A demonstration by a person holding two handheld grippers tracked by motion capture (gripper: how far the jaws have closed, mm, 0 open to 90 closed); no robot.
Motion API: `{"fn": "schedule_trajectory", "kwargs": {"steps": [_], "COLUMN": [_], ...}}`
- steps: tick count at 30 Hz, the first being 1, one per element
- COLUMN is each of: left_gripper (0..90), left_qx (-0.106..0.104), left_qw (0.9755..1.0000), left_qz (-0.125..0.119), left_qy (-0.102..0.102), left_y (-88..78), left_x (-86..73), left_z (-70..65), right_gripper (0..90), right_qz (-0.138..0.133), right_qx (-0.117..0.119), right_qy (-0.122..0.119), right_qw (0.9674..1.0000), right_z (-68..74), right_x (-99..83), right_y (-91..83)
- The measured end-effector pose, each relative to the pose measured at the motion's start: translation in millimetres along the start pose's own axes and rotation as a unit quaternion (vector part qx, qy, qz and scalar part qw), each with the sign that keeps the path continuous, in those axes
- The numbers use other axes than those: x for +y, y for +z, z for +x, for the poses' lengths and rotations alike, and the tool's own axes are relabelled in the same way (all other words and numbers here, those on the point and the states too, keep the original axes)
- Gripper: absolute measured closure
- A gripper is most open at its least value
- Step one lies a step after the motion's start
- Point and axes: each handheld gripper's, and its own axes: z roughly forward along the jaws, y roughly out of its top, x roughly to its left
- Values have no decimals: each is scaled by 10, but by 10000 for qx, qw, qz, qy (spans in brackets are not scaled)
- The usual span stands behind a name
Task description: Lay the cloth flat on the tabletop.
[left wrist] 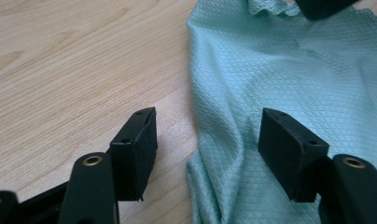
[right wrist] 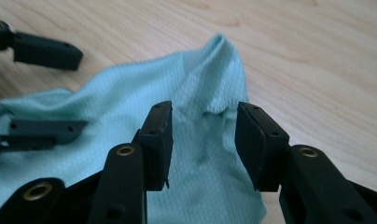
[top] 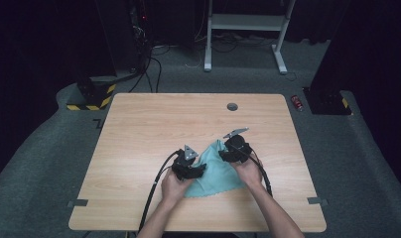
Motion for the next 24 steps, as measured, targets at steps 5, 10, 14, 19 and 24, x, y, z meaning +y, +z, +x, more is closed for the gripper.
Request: {"fn": "schedule_trajectory", "kwargs": {"steps": [5,10,14,19,24], "left_gripper": [374,374,374,374,372], "left_qx": [0,1,2,2,8], "left_qw": [10000,10000,10000,10000,10000], "left_qz": [-1,-2,0,0,1], "left_qy": [-1,-1,3,3,3], "left_y": [0,0,0,0,0], "left_x": [0,0,0,0,1], "left_z": [0,0,0,0,1], "right_gripper": [696,897,899,899,896], "right_qz": [207,295,186,102,-77], "right_qx": [-41,-41,-150,-295,-427], "right_qy": [22,101,384,653,821], "right_qw": [9998,9995,9990,9974,9957], "right_z": [-14,-103,-265,-452,-544], "right_x": [-30,-31,-55,-128,-143], "right_y": [131,190,82,-36,-106]}}
